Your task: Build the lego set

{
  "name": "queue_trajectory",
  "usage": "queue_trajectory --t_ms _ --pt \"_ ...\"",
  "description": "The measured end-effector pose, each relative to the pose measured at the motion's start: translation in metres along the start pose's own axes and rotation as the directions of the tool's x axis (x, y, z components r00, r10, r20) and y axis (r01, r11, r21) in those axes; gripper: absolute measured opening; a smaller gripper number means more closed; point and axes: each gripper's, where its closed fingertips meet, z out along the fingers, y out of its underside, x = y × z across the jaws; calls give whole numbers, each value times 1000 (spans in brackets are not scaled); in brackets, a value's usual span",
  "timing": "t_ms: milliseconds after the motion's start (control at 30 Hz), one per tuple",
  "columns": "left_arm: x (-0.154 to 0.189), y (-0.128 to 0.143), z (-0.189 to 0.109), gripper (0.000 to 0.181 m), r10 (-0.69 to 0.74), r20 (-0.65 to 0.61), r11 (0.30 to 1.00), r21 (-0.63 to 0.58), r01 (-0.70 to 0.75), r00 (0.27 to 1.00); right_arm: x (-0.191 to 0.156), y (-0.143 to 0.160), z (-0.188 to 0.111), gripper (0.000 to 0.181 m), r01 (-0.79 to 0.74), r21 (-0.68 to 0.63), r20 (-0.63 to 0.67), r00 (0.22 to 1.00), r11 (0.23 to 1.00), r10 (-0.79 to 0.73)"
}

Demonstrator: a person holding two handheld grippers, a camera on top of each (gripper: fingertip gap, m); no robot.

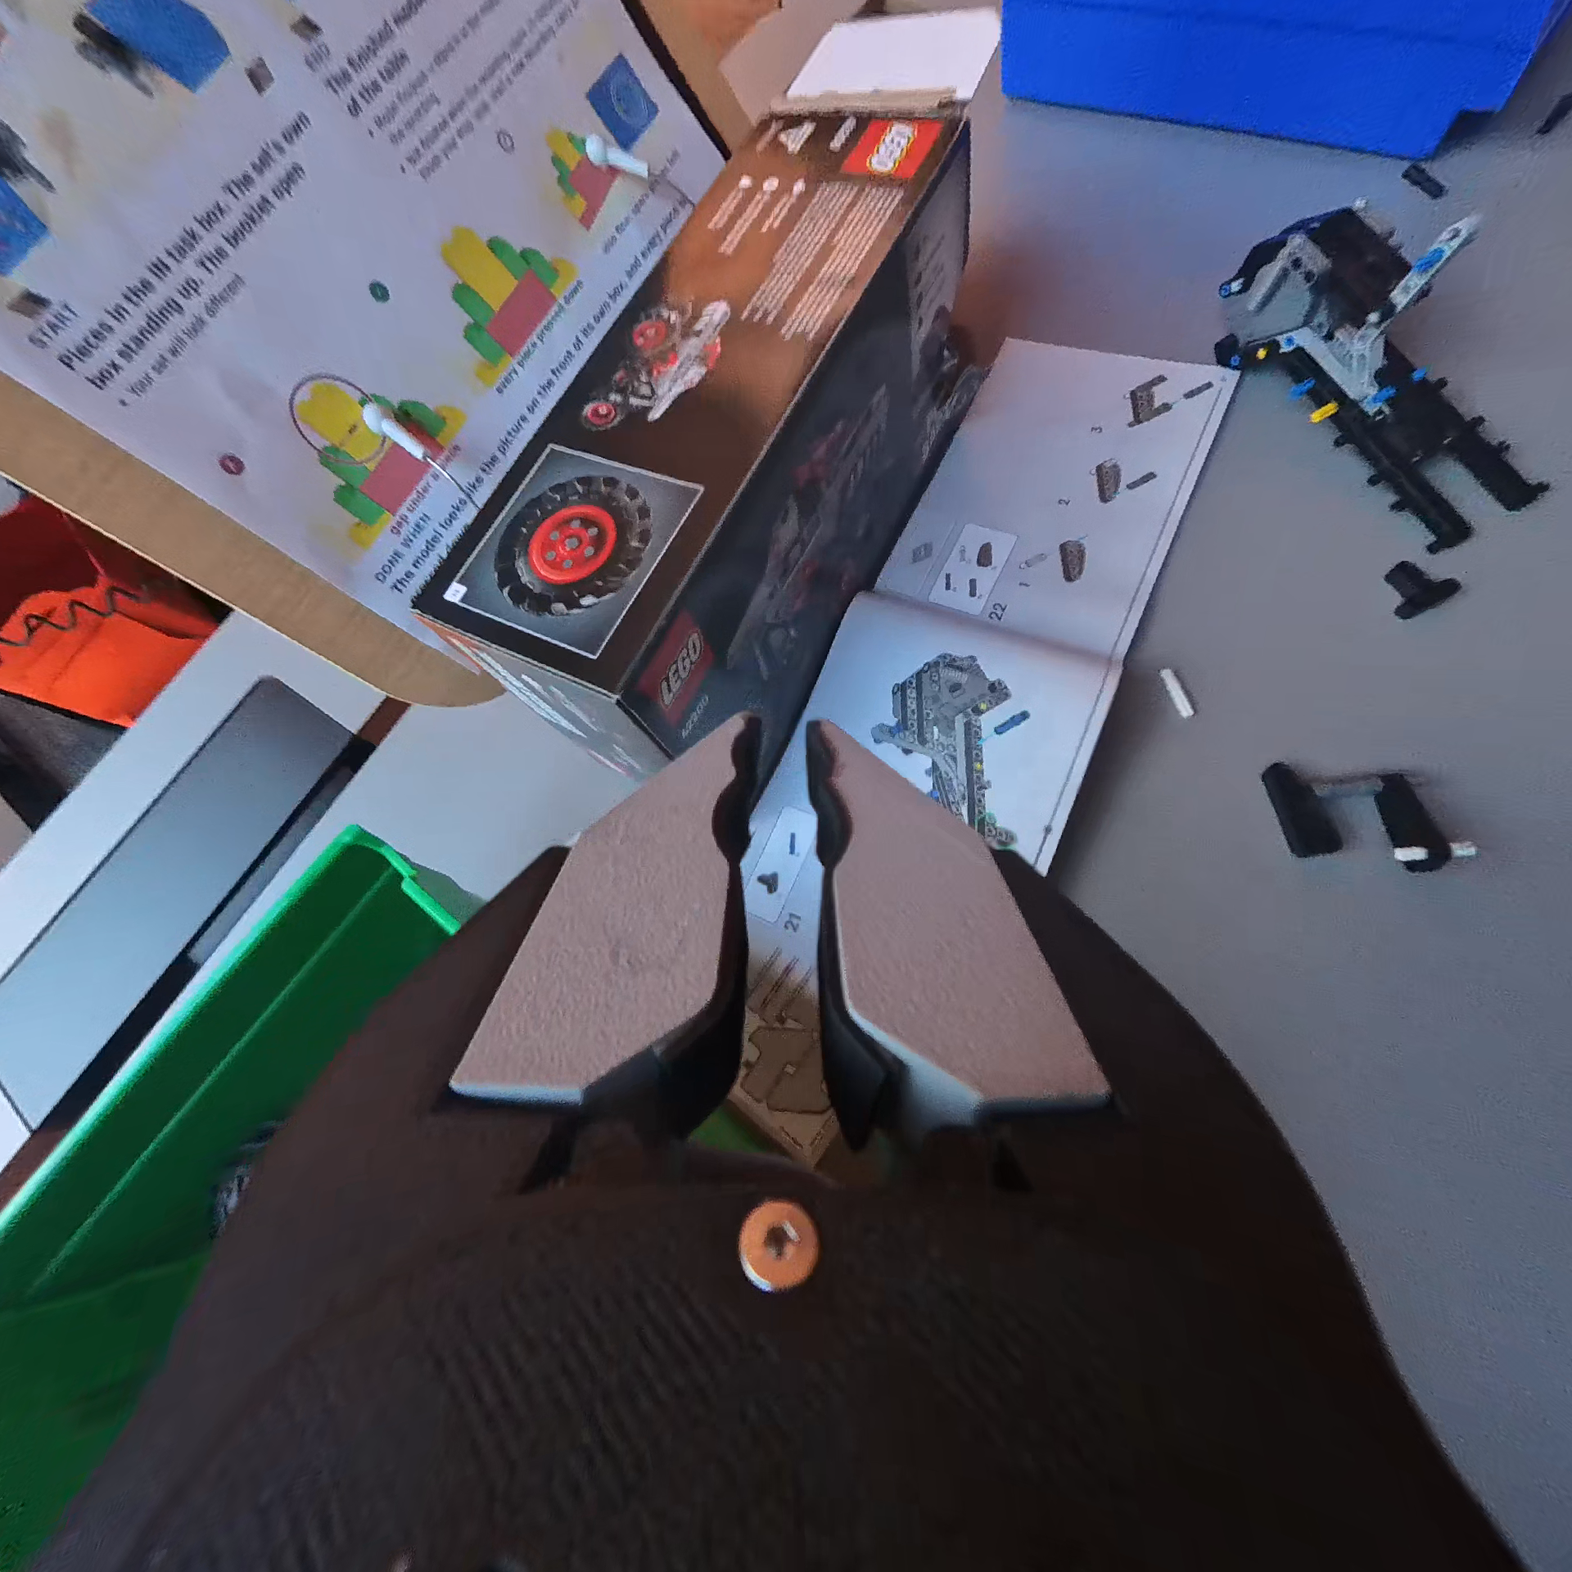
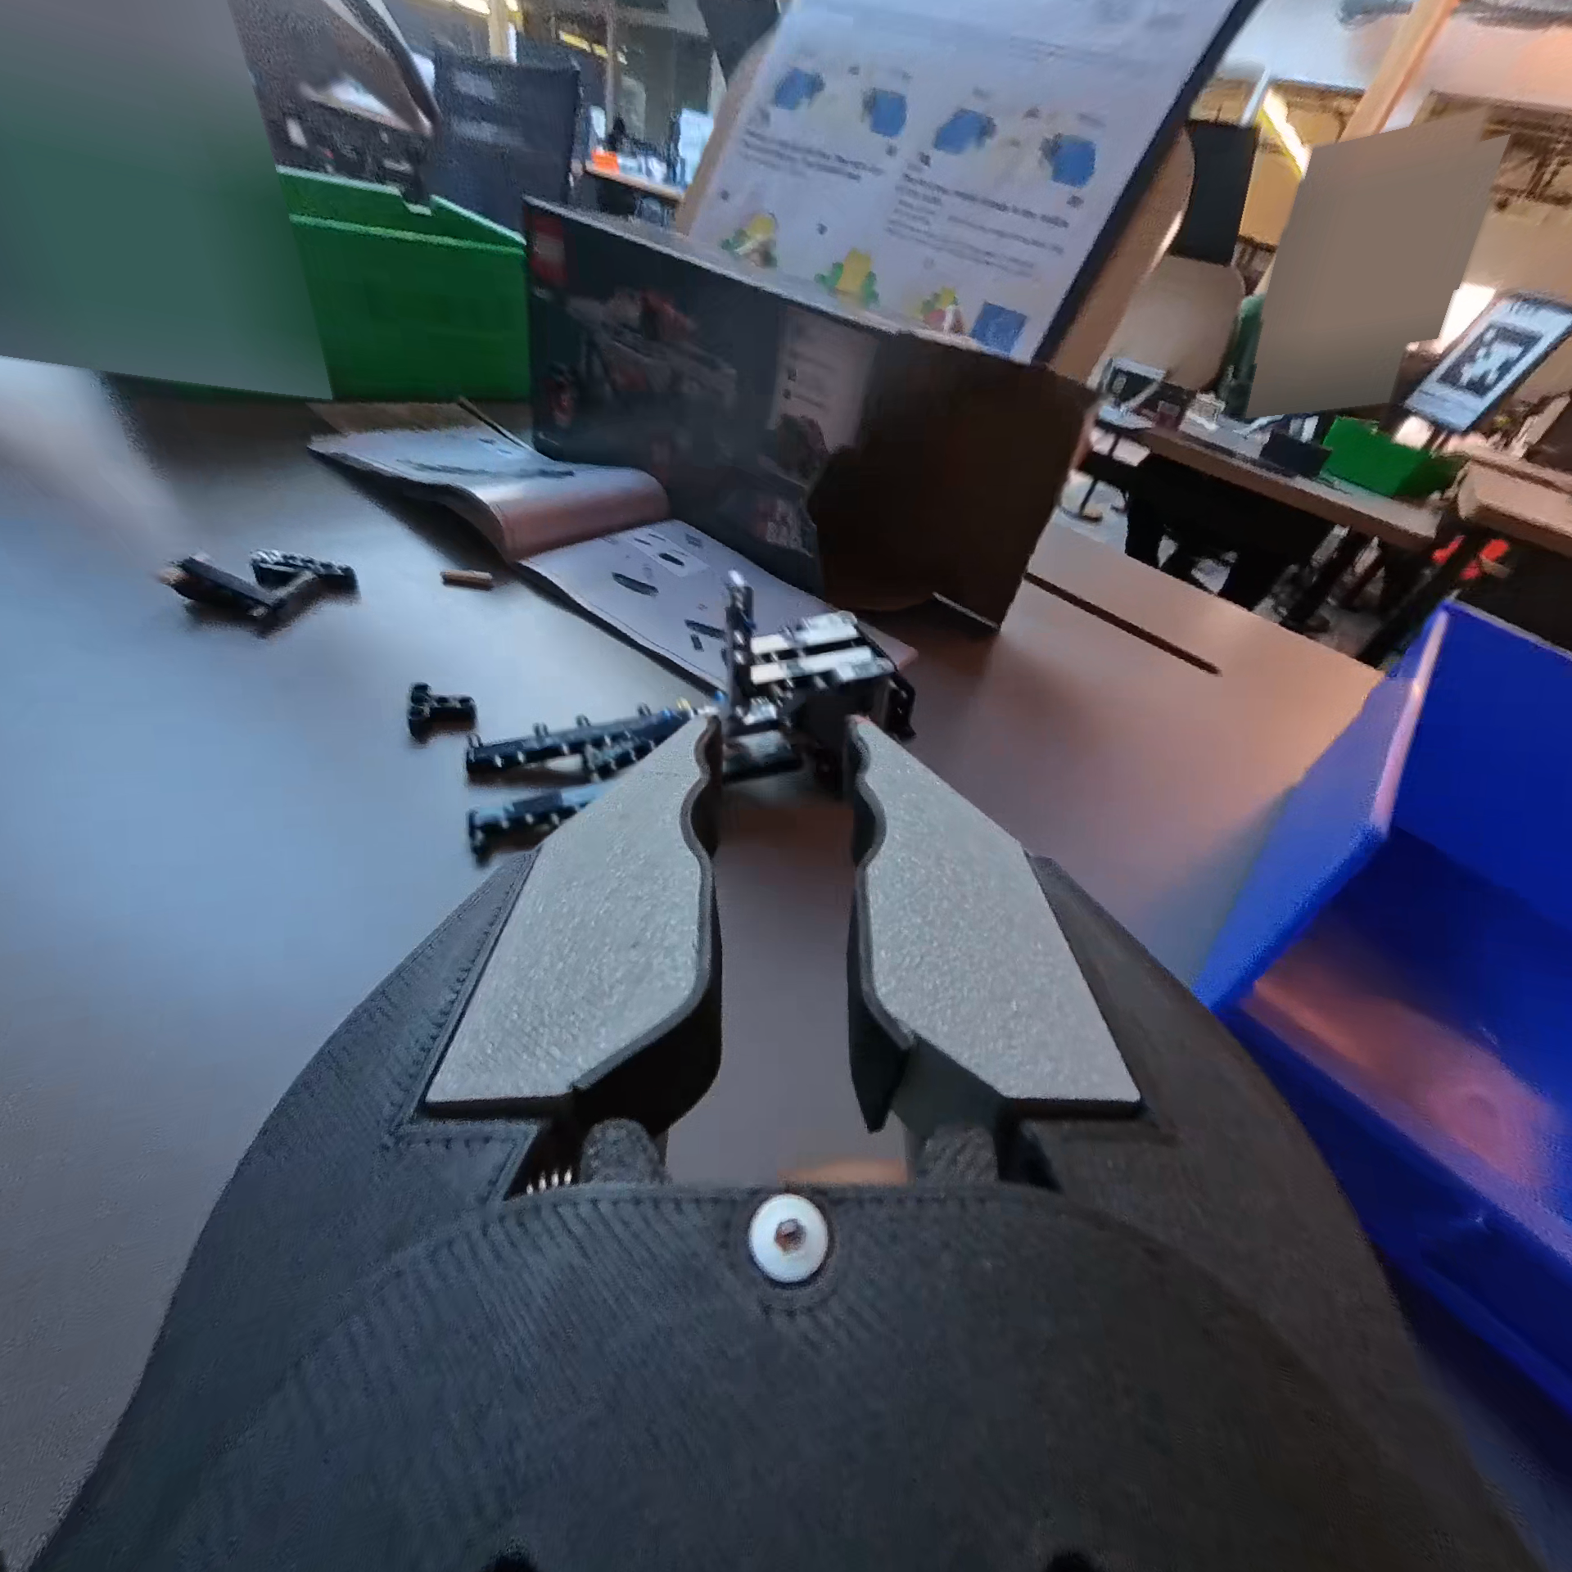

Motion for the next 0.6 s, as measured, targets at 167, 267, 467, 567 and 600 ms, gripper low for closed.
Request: queue_trajectory --t_ms 167,267,467,567,600 --pt "5 2 3 11 24 -21 1000 -10 -24 999 -35 -5 9 19 72 -8 -17 997 997 -72" --pt "12 2 7 12 35 -36 999 -14 -36 999 -40 4 16 22 122 -80 -30 992 989 -124" --pt "42 1 15 13 37 -104 999 -25 -40 994 -39 -2 13 22 83 -38 -11 996 996 -84" --pt "71 3 24 13 60 -165 996 -49 -69 984 -43 0 14 22 110 -53 -2 994 992 -110" --pt "76 7 27 15 91 -159 992 -75 -104 983 -44 1 15 22 118 -60 -1 993 991 -118"
